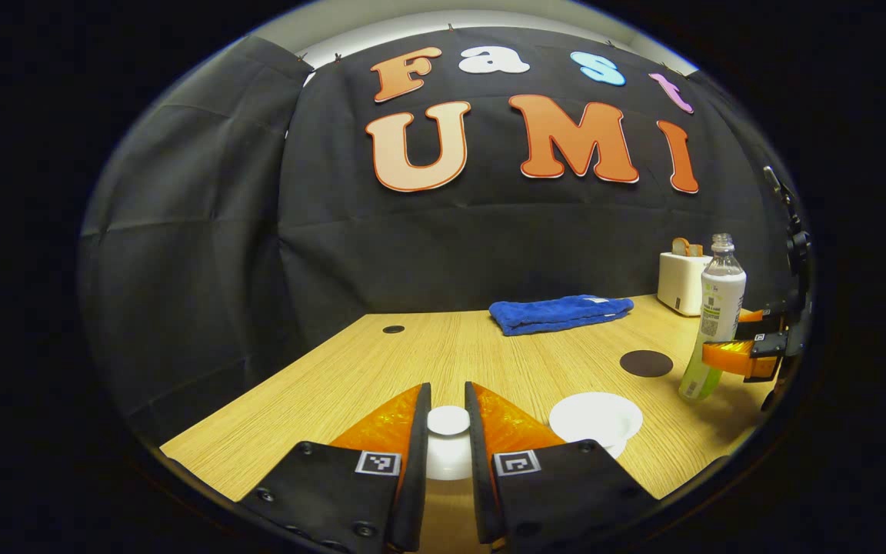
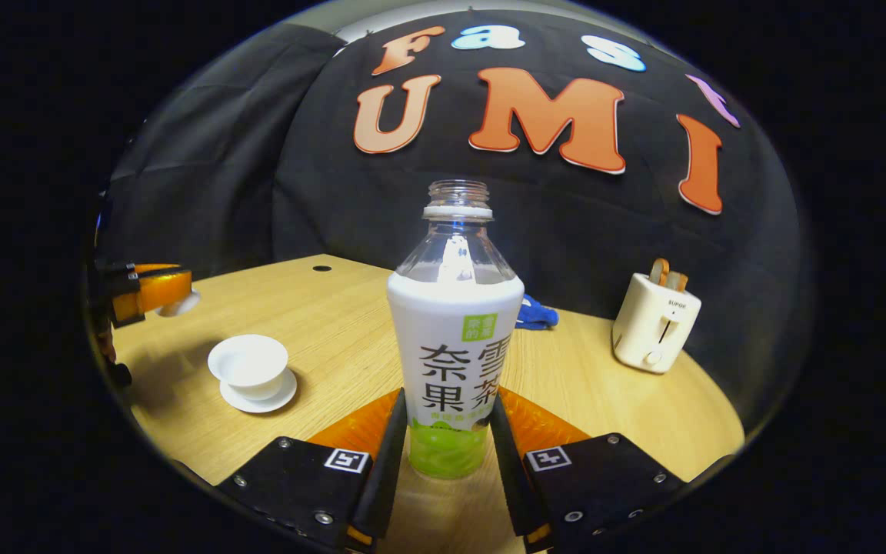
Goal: Open the teacup lid with one hand, grasp the water bottle and pour water into the teacup with the other hand; after pouring, place the water bottle on the coaster and then close the teacup lid.
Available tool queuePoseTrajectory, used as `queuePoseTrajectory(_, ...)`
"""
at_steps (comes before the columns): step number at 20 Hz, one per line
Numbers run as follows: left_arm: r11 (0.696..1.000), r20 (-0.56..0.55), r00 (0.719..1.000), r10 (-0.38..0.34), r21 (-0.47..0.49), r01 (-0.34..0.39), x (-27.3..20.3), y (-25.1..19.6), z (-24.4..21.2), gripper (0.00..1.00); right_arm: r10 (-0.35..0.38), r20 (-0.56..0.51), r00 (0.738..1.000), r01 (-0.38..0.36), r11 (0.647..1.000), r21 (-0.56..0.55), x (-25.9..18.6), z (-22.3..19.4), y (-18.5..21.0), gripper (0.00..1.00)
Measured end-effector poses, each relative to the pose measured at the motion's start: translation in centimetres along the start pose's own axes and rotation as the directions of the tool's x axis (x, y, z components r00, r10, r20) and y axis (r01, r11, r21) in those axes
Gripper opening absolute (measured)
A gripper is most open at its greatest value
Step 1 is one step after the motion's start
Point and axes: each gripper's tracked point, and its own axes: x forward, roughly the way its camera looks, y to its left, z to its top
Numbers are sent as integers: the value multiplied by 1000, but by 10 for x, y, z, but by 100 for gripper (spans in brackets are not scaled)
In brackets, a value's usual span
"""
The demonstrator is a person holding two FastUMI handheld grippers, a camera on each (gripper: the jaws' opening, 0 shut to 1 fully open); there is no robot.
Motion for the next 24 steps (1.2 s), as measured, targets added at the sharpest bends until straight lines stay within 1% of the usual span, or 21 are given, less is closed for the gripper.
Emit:
queuePoseTrajectory(2, 1000, 1, 1000, 3, -6, -3, -2, 6, 0, 30, -38, 6, 999, 38, 994, -98, 2, 7, -4, 60)
queuePoseTrajectory(4, 1000, 3, 1000, 13, -8, -13, -3, 14, 0, 30, -62, 10, 998, 63, 980, -188, 1, 13, -7, 60)
queuePoseTrajectory(6, 1000, 2, 1000, 22, -7, -22, -4, 21, -2, 30, -82, 20, 996, 85, 956, -281, -1, 17, -8, 60)
queuePoseTrajectory(7, 1000, 3, 1000, 30, -6, -30, -6, 24, -3, 30, -98, 24, 995, 100, 938, -331, 2, 20, -10, 59)
queuePoseTrajectory(8, 999, 4, 999, 36, -3, -36, -8, 29, -3, 34, -115, 30, 993, 117, 917, -382, 3, 22, -12, 60)
queuePoseTrajectory(9, 999, 2, 999, 43, 1, -43, -8, 32, -6, 30, -132, 35, 991, 134, 892, -432, 5, 22, -14, 60)
queuePoseTrajectory(11, 999, -1, 999, 53, 9, -53, -11, 38, -10, 30, -156, 34, 987, 151, 845, -514, 11, 24, -17, 60)
queuePoseTrajectory(12, 998, -1, 998, 58, 9, -58, -12, 41, -12, 34, -159, 34, 987, 151, 825, -545, 12, 24, -16, 60)
queuePoseTrajectory(13, 998, -4, 998, 62, 8, -62, -12, 44, -13, 30, -160, 34, 987, 150, 805, -573, 13, 23, -16, 59)
queuePoseTrajectory(15, 998, -12, 998, 64, -5, -64, -12, 49, -17, 30, -168, 44, 985, 157, 758, -633, 14, 23, -15, 59)
queuePoseTrajectory(18, 997, -14, 997, 72, -10, -72, -14, 56, -20, 30, -183, 82, 980, 184, 658, -730, 12, 32, -16, 59)
queuePoseTrajectory(19, 997, -16, 997, 75, -8, -75, -14, 59, -20, 27, -186, 97, 978, 194, 627, -755, 12, 34, -16, 59)
queuePoseTrajectory(20, 997, -16, 997, 77, -6, -77, -13, 59, -21, 30, -187, 109, 976, 201, 599, -775, 11, 37, -15, 59)
queuePoseTrajectory(24, 998, -23, 998, 65, -18, -66, -13, 62, -24, 30, -174, 157, 972, 223, 478, -849, 15, 52, -7, 59)
